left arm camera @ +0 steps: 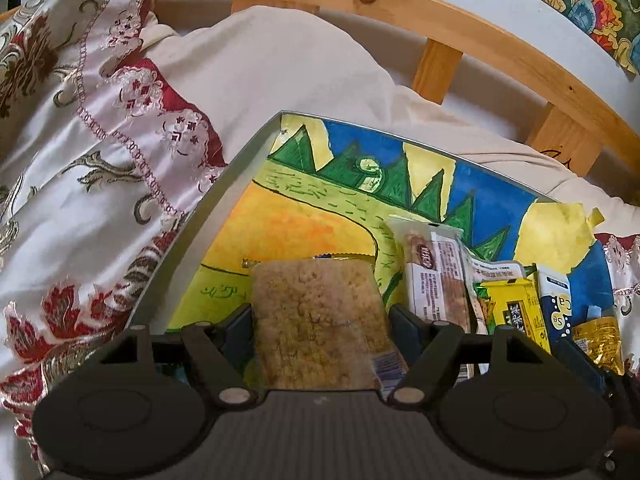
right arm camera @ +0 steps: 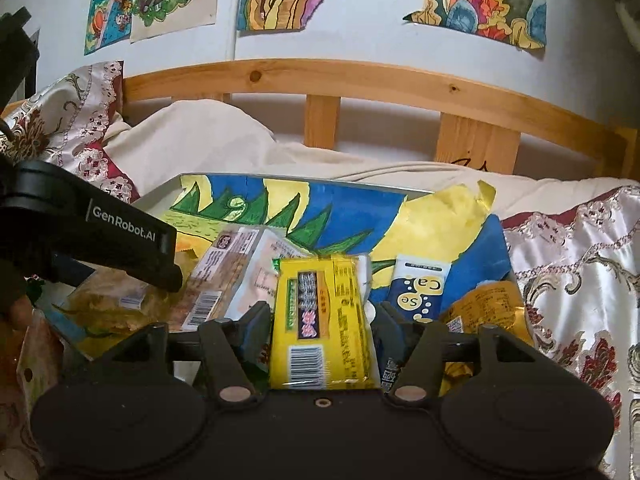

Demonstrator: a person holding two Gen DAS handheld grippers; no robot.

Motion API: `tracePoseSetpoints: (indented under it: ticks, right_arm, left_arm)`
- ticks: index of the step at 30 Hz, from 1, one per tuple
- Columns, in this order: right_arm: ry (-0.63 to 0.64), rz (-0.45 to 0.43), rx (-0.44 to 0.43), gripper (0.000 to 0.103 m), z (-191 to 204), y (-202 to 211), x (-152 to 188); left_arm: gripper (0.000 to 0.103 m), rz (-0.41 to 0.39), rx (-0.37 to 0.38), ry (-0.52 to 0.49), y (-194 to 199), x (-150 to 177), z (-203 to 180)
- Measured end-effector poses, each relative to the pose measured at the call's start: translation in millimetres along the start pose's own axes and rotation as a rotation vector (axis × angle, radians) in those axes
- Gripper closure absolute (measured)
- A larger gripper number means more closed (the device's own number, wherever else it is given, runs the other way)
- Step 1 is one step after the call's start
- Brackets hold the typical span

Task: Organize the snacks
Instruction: 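Carry both snacks over the tray and open both grippers to release them, then withdraw both open grippers from the tray back over the bed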

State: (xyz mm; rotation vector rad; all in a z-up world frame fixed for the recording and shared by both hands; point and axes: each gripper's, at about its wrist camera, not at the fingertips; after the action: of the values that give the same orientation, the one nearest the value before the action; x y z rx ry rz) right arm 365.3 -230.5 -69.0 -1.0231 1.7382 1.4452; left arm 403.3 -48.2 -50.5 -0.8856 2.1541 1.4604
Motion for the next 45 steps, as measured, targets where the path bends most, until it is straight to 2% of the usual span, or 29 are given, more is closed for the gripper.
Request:
tracePoseSetpoints:
  ticks: [3, 8, 15, 19, 24, 29, 37, 45]
  right_arm:
    - [-0.011, -0.015, 0.007, 0.031, -2.5, 6.8, -3.1]
    - [-0.028, -0.075, 0.028, 0.019, -7.7, 33.1, -14.0]
    - [-0.066, -0.187, 0.066, 0.007, -23.1, 91.0, -32.3]
    - [-0.091, -0.245, 0.071, 0.003, -30.8, 127.5, -43.4]
    - [-0.118, -0.299, 0.069, 0.001, -35.4, 172.5, -50.7]
    - [-0.149, -0.313, 0.067, 0.001, -38.9, 210.4, -48.2]
    - [-0.172, -0.303, 0.059, 0.001, -40.8, 260.3, -25.7]
    - [-0.159, -0.311, 0.056, 0.001, -34.5, 306.9, 11.9]
  left_arm:
    - [0.016, -0.021, 0.010, 0.008, 9.4, -0.9, -0.9]
    - [0.011, -0.079, 0.035, -0.021, 37.6, -3.5, -6.1]
    - [0.001, -0.248, 0.044, -0.053, 106.3, 0.7, -8.8]
    - [0.001, -0.321, 0.035, -0.089, 146.6, 5.5, -11.8]
    - [0.001, -0.387, 0.015, -0.165, 194.1, 20.6, -18.9]
    - [0.001, -0.430, -0.008, -0.222, 232.4, 42.0, -22.4]
    - [0.001, -0.475, -0.030, -0.295, 282.4, 85.9, -22.7]
    - [0.000, -0.487, -0.031, -0.344, 304.4, 129.2, -13.0]
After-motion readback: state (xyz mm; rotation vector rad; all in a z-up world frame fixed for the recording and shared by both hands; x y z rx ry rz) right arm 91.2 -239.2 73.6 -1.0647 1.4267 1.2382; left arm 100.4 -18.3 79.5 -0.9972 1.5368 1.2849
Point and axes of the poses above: each gripper's, at about its wrist camera, not at the fingertips, and y roughly against the way its jaws point, z to its left, x to its underside, and after that the axes turned 14 degrees about x, right-handed
